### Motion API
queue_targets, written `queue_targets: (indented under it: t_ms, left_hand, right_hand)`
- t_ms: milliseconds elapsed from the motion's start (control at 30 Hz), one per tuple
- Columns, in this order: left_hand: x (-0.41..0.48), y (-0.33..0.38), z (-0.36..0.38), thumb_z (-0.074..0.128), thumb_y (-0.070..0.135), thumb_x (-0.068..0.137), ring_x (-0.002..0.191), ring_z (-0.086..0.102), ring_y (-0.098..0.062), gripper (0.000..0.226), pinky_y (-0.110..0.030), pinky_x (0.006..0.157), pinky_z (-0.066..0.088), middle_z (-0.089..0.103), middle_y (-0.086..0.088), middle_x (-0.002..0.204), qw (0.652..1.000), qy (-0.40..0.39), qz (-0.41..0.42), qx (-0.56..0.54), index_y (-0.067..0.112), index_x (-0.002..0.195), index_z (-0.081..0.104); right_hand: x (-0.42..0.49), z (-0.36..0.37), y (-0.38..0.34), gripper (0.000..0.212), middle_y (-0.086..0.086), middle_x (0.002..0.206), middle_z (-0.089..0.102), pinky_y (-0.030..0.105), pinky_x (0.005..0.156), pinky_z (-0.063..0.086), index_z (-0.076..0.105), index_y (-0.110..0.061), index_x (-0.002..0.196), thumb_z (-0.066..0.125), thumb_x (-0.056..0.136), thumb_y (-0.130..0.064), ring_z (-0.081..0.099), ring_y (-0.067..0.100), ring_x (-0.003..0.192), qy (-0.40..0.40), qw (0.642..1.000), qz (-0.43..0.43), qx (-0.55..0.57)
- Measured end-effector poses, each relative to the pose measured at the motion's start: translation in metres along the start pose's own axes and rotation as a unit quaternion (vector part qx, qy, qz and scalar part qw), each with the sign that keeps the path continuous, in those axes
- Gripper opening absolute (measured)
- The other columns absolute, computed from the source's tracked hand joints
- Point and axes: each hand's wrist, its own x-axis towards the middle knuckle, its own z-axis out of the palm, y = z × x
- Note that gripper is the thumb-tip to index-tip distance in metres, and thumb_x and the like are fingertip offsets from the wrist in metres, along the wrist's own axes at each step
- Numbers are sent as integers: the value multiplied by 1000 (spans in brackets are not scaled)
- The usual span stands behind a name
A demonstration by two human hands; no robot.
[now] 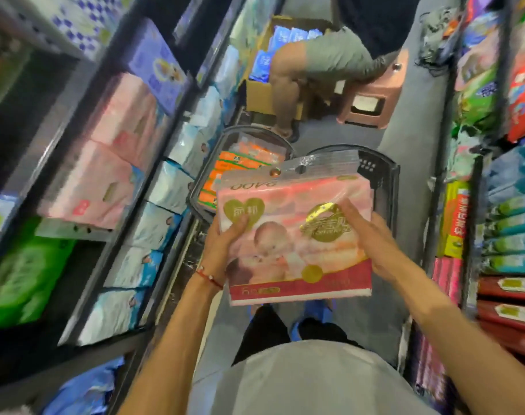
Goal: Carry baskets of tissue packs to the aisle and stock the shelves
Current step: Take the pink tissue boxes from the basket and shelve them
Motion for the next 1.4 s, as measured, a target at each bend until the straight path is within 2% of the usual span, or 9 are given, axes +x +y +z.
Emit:
queue_targets:
  t_ms: [100, 333, 467, 567, 733, 900, 1100, 1200, 1400]
  left_hand:
    - [-46, 14, -34, 85, 42, 75, 115, 67, -34, 75, -50, 93, 57, 69, -14, 127, 996, 71, 40, -37, 9, 136, 59]
    - [-152, 42, -118, 84, 40, 81, 128, 55, -50, 73, -74, 105, 39, 57, -26, 141, 968, 167, 99, -158, 7, 140, 57]
    - [-218, 70, -151, 84, 42, 80, 126, 56, -51, 76, -72, 104, 41, 58, -27, 139, 956, 189, 158, -161, 7, 141, 56]
    - [-257, 94, -167, 83, 44, 80, 125, 57, -49, 75, -72, 104, 41, 59, -26, 138, 947, 206, 193, -151, 8, 141, 57]
    - [-301, 142, -178, 86, 49, 74, 125, 59, -44, 77, -66, 108, 42, 63, -22, 135, 931, 233, 262, -105, 10, 136, 62]
    - [-310, 193, -187, 81, 38, 76, 102, 70, -30, 68, -45, 91, 59, 72, -13, 114, 903, 283, 312, -81, 4, 133, 63]
    - [-282, 256, -204, 75, 57, 79, 115, 67, -39, 71, -58, 99, 53, 71, -17, 124, 888, 305, 334, -81, 14, 133, 64]
    - [-257, 283, -216, 78, 58, 80, 122, 62, -43, 73, -67, 105, 45, 66, -20, 132, 880, 305, 351, -101, 14, 136, 62]
    - [-221, 332, -230, 76, 55, 84, 130, 55, -44, 74, -70, 110, 37, 59, -20, 141, 854, 317, 393, -123, 13, 142, 56]
  right_hand:
    - [-16, 46, -24, 31, -11, 106, 81, 35, 97, 56, 69, -33, 117, 65, 94, -54, 76, 5, 100, -71, 997, -36, -8]
    - [-65, 158, -61, 80, -1, 118, 79, 42, 97, 60, 66, -22, 132, 78, 73, -75, 76, 22, 110, -201, 974, -96, -40]
    - [-106, 214, -83, 56, -4, 108, 81, 35, 75, 65, 71, -25, 118, 75, 78, -63, 78, 17, 100, -268, 952, -139, -40]
    - [-136, 244, -100, 67, 7, 121, 78, 42, 82, 65, 67, -16, 131, 76, 80, -60, 75, 28, 112, -316, 937, -147, -16]
    - [-169, 283, -135, 48, 10, 119, 78, 40, 85, 63, 69, -15, 127, 66, 92, -49, 76, 31, 109, -362, 915, -177, -13]
    - [-170, 322, -179, 47, 8, 111, 80, 39, 87, 63, 76, -17, 112, 70, 83, -54, 77, 29, 103, -365, 906, -217, -10]
    - [-132, 373, -242, 48, 7, 108, 81, 36, 81, 64, 75, -17, 113, 66, 87, -56, 78, 26, 100, -412, 878, -244, -15]
    - [-104, 401, -276, 49, 10, 113, 80, 38, 86, 63, 71, -13, 122, 63, 91, -50, 77, 28, 103, -452, 856, -251, -14]
    - [-53, 450, -331, 47, 5, 106, 82, 27, 74, 62, 71, -11, 119, 60, 92, -47, 79, 19, 94, -519, 819, -242, -37]
